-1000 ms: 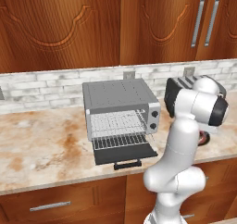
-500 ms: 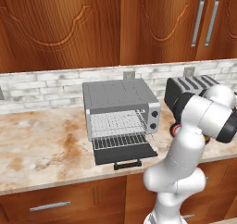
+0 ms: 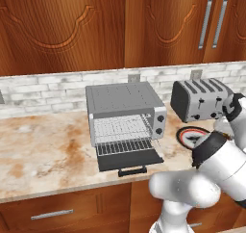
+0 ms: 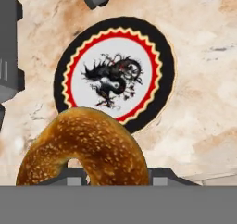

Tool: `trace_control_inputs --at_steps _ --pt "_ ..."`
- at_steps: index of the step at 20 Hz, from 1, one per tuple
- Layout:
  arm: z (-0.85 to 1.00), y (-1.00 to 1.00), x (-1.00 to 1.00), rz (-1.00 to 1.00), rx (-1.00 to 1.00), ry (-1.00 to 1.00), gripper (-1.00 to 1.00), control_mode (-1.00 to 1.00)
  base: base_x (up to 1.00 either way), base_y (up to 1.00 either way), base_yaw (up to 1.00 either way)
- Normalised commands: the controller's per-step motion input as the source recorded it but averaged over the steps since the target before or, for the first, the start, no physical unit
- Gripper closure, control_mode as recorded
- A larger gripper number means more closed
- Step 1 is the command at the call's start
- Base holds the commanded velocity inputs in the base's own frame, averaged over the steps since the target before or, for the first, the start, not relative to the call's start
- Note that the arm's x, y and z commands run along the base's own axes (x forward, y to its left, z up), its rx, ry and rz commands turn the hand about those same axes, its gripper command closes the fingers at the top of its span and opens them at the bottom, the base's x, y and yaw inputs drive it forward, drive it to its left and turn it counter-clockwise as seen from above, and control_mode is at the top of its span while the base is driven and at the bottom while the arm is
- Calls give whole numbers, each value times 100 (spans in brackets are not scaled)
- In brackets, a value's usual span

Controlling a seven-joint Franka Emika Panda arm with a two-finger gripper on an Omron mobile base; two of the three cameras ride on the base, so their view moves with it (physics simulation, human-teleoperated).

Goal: Pick up the bagel from the plate, place it on the toaster oven rack, close the door, and set the timer.

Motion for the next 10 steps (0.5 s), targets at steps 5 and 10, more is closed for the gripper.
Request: trace_control_inputs --at_steps 5,10 --pt "67 56 -39 -3 0 4 100 -100 0 0 0" --pt "51 96 -16 0 -6 9 100 -100 0 0 0"
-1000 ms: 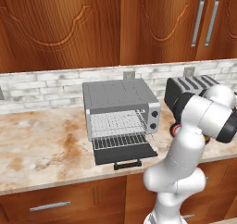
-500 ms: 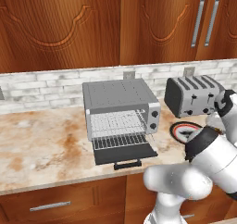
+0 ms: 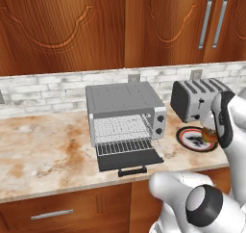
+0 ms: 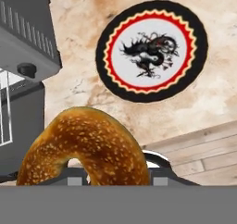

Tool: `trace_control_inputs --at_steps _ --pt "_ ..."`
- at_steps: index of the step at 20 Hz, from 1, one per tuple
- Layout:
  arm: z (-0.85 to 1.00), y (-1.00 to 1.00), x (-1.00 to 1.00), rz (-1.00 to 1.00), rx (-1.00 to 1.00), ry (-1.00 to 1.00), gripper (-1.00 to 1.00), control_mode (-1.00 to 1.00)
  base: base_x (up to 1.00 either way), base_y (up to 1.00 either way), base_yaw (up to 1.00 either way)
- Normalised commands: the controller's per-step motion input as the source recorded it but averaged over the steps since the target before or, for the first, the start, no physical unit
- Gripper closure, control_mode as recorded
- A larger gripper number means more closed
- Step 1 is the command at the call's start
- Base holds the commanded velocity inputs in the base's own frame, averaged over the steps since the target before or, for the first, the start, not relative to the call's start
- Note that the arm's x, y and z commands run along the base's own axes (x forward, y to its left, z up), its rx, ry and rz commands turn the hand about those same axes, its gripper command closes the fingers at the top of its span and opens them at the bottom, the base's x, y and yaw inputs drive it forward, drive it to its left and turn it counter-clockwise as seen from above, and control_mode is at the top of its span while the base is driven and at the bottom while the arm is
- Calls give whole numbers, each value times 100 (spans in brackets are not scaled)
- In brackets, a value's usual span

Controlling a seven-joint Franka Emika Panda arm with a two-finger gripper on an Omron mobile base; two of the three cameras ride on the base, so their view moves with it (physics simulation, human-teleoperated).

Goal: Pick up the bagel from the plate, place it on the toaster oven rack, close the door, and set the timer.

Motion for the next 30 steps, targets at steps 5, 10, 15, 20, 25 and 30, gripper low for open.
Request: trace_control_inputs --at_steps 5,10,15,20,25,30 --pt "38 100 -4 0 -14 11 100 -100 0 0 0" --pt "30 96 1 0 -8 11 100 -100 0 0 0" --pt "13 96 2 0 -4 10 100 -100 0 0 0" --pt "6 54 9 0 -1 2 100 -100 0 0 0" --pt "-2 24 18 0 5 5 100 -100 0 0 0" --pt "0 40 10 0 9 -4 100 -100 0 0 0"
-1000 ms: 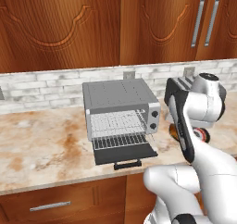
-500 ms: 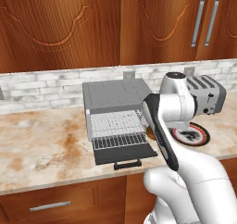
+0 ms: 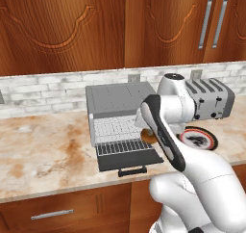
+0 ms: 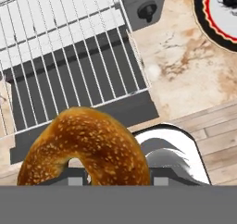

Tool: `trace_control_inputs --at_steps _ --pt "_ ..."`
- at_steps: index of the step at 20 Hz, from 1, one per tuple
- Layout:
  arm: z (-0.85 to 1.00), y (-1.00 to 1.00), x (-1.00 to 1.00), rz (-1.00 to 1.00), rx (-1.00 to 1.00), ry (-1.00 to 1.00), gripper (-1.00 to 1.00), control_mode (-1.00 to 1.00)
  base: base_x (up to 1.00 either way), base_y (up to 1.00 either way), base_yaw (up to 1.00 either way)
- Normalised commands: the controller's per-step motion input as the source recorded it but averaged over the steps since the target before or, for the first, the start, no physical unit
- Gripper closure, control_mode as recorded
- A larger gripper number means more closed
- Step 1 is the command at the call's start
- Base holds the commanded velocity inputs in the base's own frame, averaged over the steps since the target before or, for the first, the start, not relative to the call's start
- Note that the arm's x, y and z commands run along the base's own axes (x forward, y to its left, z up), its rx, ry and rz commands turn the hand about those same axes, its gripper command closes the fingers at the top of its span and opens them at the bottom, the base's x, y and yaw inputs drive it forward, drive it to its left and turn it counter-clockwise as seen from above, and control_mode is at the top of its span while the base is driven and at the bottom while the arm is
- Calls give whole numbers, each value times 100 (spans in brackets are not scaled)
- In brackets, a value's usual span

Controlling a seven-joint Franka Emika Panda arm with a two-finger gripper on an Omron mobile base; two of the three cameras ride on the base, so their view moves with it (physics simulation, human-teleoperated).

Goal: Pick up the bagel from the plate, place it on the toaster oven rack, close the door, and set the timer.

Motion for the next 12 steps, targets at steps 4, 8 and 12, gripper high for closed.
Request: trace_control_inputs --at_steps 4,8,12 --pt "-5 43 5 0 9 -17 100 -100 0 0 0" --pt "-31 18 19 0 6 -5 100 -100 0 0 0" --pt "-17 12 31 0 0 0 100 -100 0 0 0"
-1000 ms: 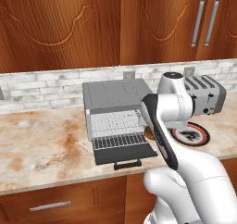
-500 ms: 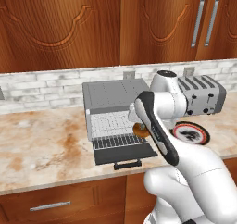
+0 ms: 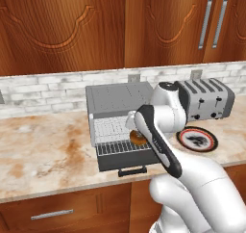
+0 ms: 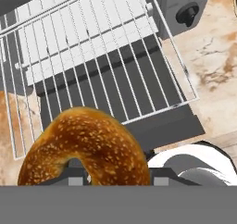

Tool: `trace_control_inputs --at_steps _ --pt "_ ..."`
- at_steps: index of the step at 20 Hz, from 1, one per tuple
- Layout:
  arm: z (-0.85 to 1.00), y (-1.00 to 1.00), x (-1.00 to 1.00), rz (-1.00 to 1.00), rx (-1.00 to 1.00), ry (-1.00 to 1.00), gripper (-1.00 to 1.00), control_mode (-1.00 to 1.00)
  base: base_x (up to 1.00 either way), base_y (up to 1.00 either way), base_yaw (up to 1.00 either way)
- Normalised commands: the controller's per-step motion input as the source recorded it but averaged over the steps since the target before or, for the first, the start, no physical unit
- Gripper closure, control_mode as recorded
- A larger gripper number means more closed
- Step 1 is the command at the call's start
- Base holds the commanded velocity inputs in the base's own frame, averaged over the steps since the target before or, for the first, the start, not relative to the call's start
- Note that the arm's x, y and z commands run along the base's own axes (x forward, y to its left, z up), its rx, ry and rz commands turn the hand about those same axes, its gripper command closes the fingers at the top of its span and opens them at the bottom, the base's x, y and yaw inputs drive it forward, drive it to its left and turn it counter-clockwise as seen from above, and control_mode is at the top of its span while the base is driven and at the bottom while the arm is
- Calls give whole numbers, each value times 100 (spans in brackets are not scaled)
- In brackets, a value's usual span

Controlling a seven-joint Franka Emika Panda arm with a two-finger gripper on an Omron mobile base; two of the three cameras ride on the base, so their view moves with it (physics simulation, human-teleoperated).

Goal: Pick up the bagel from the plate, place it on the toaster oven rack, close the door, and set the timer.

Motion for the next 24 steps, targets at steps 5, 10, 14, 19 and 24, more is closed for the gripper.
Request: trace_control_inputs --at_steps 5,10,14,19,24 --pt "-16 0 38 0 0 0 100 -100 0 0 0" --pt "-26 0 36 0 0 0 100 -100 0 0 0" --pt "-36 0 41 0 0 0 100 -100 0 0 0" --pt "-37 4 43 0 -1 0 100 -100 0 0 0" --pt "-30 4 41 0 0 0 100 -100 0 0 0"
